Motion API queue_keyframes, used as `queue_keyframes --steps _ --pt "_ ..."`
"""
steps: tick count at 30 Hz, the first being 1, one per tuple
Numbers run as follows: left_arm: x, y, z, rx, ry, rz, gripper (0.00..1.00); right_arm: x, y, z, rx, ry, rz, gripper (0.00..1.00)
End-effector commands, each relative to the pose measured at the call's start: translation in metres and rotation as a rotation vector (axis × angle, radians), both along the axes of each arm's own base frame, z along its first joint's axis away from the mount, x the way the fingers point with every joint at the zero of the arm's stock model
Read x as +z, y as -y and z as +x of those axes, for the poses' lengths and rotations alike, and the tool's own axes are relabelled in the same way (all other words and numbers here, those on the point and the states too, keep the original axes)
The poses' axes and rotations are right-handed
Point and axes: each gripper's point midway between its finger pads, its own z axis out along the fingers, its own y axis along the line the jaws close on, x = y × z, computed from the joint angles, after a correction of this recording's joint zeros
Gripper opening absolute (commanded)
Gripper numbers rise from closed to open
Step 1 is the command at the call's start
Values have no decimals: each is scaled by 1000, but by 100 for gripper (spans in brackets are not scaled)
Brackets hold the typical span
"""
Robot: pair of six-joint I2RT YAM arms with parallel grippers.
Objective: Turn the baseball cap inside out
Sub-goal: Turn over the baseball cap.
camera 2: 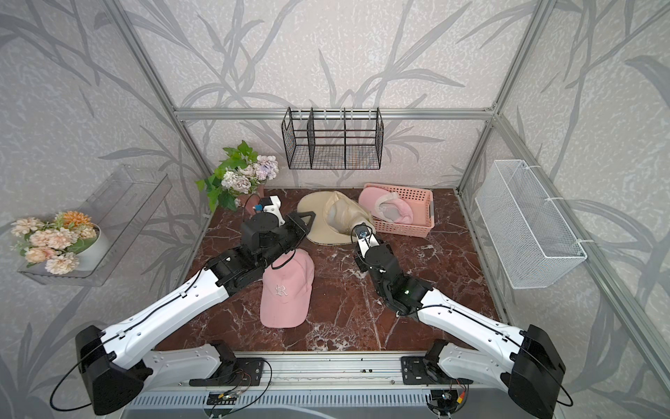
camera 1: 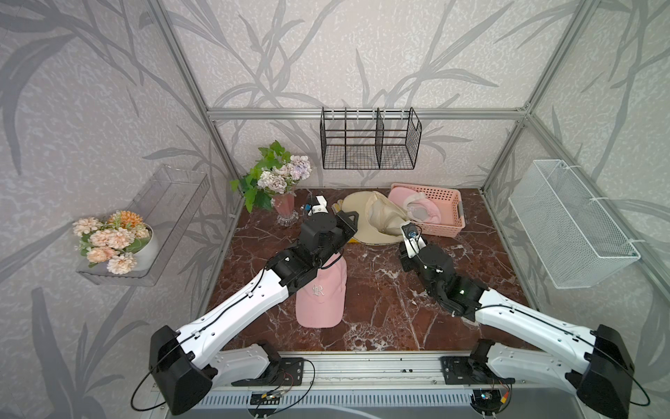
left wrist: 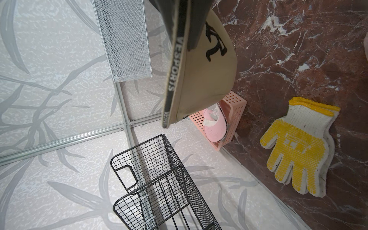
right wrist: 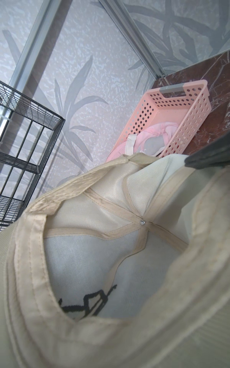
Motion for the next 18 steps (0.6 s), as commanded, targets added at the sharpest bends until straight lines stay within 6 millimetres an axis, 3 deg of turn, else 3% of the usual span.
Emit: queue_keyframes --steps 1,12,15,18 --pt "16 -4 -8 -13 34 -26 0 -2 16 9 -85 23 -20 37" --pt "12 -4 -12 -28 22 -7 0 -6 42 26 -218 61 -36 26" --pt "14 -4 -12 -29 28 -7 0 -9 41 26 -205 62 -45 24" --pt "16 -4 -12 -30 43 5 0 -13 30 23 -121 65 -58 16"
